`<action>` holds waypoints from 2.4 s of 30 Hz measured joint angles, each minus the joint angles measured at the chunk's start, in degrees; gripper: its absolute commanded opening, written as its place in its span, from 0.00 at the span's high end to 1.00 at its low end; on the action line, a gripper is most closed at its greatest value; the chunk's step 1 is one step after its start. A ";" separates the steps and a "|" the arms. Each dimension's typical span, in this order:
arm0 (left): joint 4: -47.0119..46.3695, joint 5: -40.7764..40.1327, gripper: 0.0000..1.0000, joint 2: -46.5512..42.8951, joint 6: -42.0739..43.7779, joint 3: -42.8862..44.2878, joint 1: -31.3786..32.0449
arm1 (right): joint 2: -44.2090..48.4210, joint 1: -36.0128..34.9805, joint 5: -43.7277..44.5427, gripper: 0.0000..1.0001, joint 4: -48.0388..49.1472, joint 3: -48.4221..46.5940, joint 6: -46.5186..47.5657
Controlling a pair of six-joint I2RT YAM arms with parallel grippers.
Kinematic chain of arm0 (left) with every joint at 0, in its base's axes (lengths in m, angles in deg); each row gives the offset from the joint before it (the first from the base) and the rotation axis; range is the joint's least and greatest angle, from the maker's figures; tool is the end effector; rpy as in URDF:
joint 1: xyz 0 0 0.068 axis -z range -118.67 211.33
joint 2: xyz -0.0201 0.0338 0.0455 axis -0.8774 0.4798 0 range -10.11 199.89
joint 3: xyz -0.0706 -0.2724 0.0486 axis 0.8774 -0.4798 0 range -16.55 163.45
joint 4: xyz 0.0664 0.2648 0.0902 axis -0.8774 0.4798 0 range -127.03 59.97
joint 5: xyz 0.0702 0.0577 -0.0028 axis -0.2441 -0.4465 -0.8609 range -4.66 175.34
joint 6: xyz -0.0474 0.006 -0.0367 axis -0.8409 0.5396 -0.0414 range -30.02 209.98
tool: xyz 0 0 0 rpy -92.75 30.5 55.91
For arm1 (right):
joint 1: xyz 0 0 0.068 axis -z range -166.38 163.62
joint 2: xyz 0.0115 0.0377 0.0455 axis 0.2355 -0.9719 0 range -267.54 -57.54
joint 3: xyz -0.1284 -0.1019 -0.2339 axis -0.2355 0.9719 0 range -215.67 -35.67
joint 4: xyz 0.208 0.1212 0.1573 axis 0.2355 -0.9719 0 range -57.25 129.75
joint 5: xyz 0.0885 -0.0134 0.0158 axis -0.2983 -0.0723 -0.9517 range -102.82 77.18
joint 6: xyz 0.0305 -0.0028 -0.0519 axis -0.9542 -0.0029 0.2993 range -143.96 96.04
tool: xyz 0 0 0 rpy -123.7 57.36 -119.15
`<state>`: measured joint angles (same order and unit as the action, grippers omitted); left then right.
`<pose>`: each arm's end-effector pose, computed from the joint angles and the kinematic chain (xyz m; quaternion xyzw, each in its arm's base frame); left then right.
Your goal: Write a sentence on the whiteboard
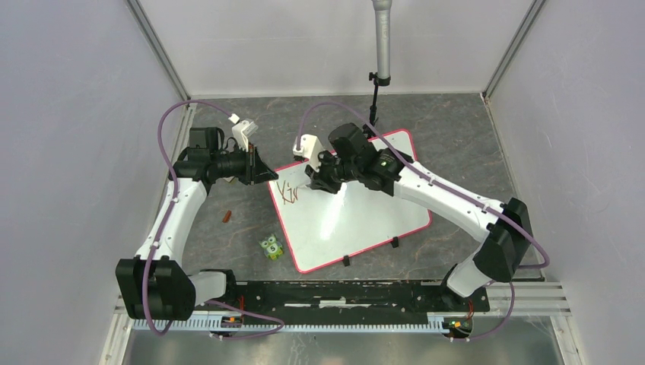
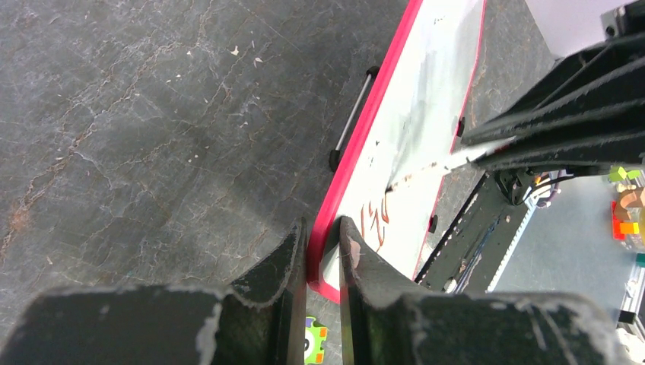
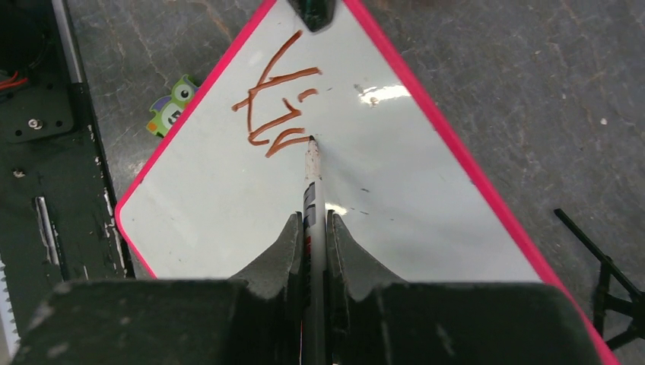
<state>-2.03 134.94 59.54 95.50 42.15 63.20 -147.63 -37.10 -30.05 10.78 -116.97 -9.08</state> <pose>0.2730 -0.0429 0.3065 0.2113 0.8296 -0.3779 0.3527 0.2375 0.3113 0.3369 -0.5363 0.7105 0.2619 0.3728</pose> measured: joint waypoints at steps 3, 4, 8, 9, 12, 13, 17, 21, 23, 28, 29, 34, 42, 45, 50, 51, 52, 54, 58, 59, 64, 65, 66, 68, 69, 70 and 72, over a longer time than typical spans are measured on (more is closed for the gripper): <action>0.00 0.00 0.98 0.07 0.02 0.09 0.04 | 0.00 1.05 0.35 1.00 0.09 -1.05 0.00; 0.00 0.00 0.98 0.11 0.02 0.09 0.04 | 0.00 1.20 0.37 1.00 0.20 -1.18 0.00; 0.00 -0.02 0.98 0.26 0.02 0.22 0.11 | -0.02 1.51 0.33 1.00 0.24 -1.25 0.02; 0.02 -0.04 0.98 0.28 0.02 0.26 0.13 | -0.02 1.51 0.33 1.00 0.24 -1.25 0.04; 0.02 -0.07 0.98 0.37 0.00 0.28 0.13 | 0.02 1.51 0.20 1.00 0.33 -0.96 0.11; 0.02 -0.09 0.97 0.37 0.02 0.28 0.13 | 0.09 1.51 -0.02 1.00 0.42 -0.63 0.11; 0.02 -0.22 0.98 0.46 0.02 0.28 0.13 | 0.81 1.44 -1.86 1.00 0.85 2.21 -0.09; 0.04 -0.39 0.98 0.50 0.02 0.28 0.15 | 1.36 1.22 -3.30 1.00 0.85 4.11 -0.28; 0.04 -0.42 0.98 0.52 0.02 0.28 0.15 | 1.42 1.11 -3.52 1.00 0.70 4.35 -0.31; 0.09 -0.35 0.98 0.55 0.02 0.39 0.22 | 1.55 1.05 -3.76 1.00 0.61 4.26 -0.50; 0.09 -0.35 0.98 0.55 0.02 0.44 0.24 | 1.55 1.05 -3.91 1.00 0.48 4.15 -0.50; 1.77 -0.20 0.98 0.98 0.44 1.57 0.37 | 2.27 2.01 -5.68 1.00 -0.42 2.64 -0.07; 5.35 -0.17 0.98 1.97 2.99 3.61 0.85 | 7.98 6.86 -7.82 1.00 -1.20 1.36 1.64; 5.60 -0.20 0.98 1.97 3.61 3.61 0.85 | 10.47 7.72 -7.93 1.00 -2.40 1.38 3.06; 5.62 -0.31 0.98 1.97 3.61 3.61 0.90 | 12.74 7.65 -8.00 1.00 -3.13 1.99 4.57; 5.62 -0.44 0.98 1.97 3.61 3.61 0.92 | 12.85 7.65 -8.00 1.00 -3.06 2.27 4.55; 5.62 -0.61 0.98 1.95 3.61 3.61 1.03 | 12.92 7.65 -8.00 1.00 -2.99 2.78 4.52; 5.60 -1.27 0.98 1.81 3.61 3.61 1.27 | 12.90 7.65 -7.96 1.00 -2.80 3.82 4.39; 5.88 -2.38 0.98 1.01 3.58 3.61 1.86 | 12.74 7.63 -7.41 1.00 -1.86 6.03 3.23; 6.03 -2.73 0.98 0.79 3.58 3.61 2.05 | 12.52 7.56 -7.13 1.00 -1.60 6.21 2.93; 6.64 -3.26 0.98 0.28 3.58 3.61 2.62 | 11.50 6.23 -5.90 1.00 -0.31 6.21 2.08; 6.64 -3.32 0.98 0.28 3.58 3.61 2.71 | 11.30 5.68 -5.57 1.00 -0.13 6.21 1.95; 6.64 -3.45 0.98 0.28 3.58 3.61 2.78 | 11.13 5.14 -5.22 1.00 -0.07 6.21 1.90; 6.67 -3.52 0.98 0.28 3.58 3.61 2.82 | 10.75 4.22 -4.57 1.00 0.17 6.21 1.86; 6.67 -3.54 0.98 0.28 3.58 3.61 2.84 | 10.51 3.82 -4.26 1.00 0.37 6.21 1.86; 6.67 -3.56 0.98 0.28 3.58 3.61 2.84 | 10.34 3.45 -4.00 1.00 0.55 6.21 1.86; 6.67 -3.58 0.98 0.28 3.58 3.61 2.89 | 9.97 2.99 -3.41 1.00 0.94 6.21 1.81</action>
<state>4.64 131.36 59.82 99.08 45.75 66.08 -137.66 -34.10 -33.46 11.72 -110.76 -7.27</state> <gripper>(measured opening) 0.230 0.159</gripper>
